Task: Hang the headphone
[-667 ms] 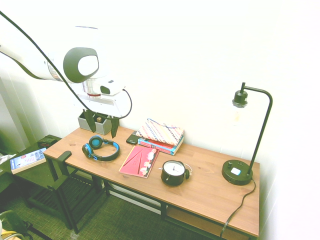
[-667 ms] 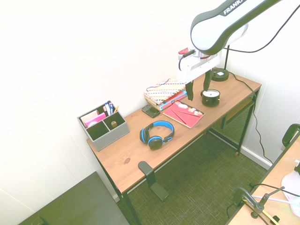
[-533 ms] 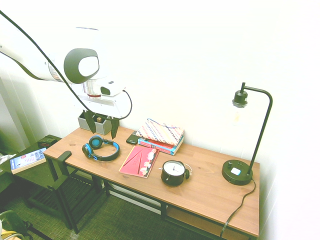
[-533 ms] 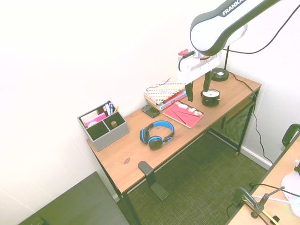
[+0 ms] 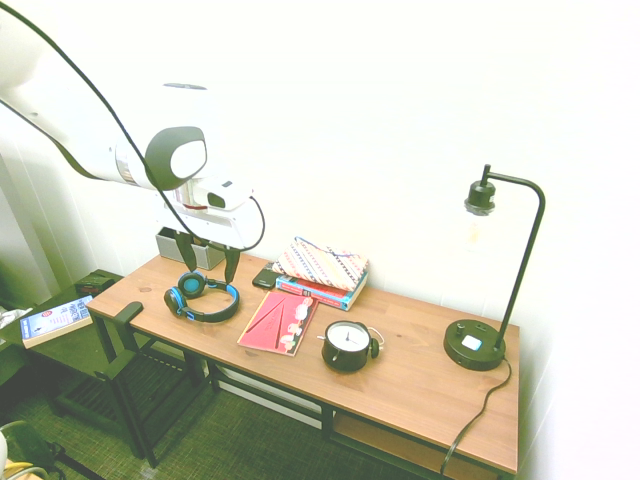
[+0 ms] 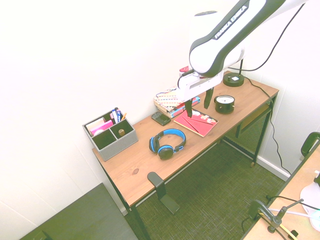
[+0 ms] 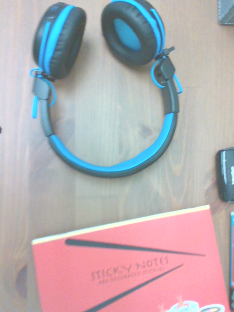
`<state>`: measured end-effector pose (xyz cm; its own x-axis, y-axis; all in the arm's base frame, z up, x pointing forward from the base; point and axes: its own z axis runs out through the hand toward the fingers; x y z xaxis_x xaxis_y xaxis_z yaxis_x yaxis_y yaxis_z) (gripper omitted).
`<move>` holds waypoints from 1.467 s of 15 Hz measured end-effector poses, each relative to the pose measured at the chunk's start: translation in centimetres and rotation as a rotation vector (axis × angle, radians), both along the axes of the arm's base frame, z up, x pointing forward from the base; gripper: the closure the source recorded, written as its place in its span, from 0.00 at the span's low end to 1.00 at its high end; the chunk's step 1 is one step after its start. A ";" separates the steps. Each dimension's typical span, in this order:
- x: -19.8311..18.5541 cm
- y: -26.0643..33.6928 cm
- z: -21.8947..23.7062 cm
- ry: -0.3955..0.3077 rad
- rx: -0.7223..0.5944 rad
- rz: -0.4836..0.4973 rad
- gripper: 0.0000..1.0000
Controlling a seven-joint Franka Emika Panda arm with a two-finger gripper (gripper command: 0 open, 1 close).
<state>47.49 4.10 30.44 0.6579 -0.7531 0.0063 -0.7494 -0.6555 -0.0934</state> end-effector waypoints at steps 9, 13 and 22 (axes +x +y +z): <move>6.9 1.7 -10.3 0.011 0.038 -0.038 1.00; 9.0 2.2 -11.7 0.027 0.038 -0.038 1.00; 9.0 2.1 -13.5 0.065 0.034 -0.039 1.00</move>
